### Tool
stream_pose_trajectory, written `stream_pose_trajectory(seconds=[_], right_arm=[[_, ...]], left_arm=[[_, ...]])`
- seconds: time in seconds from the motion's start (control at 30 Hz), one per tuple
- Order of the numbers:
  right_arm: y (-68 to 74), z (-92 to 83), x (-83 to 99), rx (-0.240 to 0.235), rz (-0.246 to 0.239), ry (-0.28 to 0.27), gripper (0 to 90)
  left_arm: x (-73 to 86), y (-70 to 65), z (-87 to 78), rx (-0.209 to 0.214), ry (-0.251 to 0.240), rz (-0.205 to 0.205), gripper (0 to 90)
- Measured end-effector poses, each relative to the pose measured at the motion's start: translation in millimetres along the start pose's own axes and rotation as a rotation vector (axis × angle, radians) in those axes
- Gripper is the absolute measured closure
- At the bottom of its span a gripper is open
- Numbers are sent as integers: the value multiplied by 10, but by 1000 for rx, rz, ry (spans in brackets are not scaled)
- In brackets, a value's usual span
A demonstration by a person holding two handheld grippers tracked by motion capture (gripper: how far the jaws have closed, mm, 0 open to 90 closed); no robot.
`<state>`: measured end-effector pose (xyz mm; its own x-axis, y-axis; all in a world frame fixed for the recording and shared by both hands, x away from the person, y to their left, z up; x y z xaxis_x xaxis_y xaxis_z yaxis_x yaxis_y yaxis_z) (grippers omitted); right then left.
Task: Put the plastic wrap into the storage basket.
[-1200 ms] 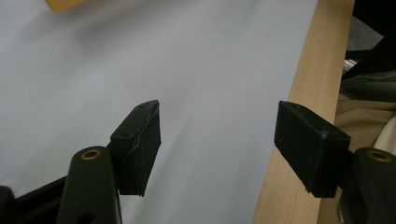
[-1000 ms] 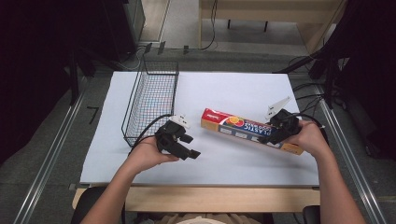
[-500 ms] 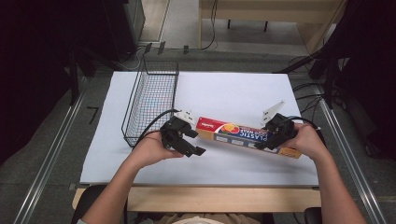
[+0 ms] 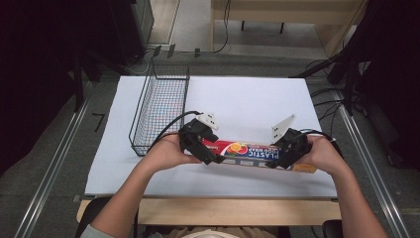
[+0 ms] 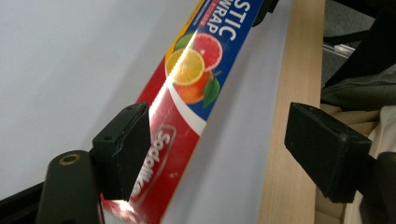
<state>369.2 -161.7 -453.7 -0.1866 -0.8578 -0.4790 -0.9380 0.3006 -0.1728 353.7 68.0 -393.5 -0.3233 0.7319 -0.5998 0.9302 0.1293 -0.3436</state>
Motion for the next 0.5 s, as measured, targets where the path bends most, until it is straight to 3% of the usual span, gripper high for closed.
stream_pose_trajectory(seconds=[0.17,0.5], right_arm=[[55,-2,-53,-8,-28,0,409],[129,-13,-124,-26,-78,-7,408]], left_arm=[[-72,5,87,1,22,-4,210],[-198,-29,398,18,110,52,186]])
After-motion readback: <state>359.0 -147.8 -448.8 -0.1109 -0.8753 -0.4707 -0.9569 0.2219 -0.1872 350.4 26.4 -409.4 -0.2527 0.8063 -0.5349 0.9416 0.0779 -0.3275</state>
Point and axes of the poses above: each handheld gripper's, and its own axes: z roughly forward along the jaws, x roughly out of its underside, y roughly to its left, the point moved 6 cm from there along z, roughly forward along the jaws, and after that the axes turned 15 degrees about x, right-handed, at the moved point
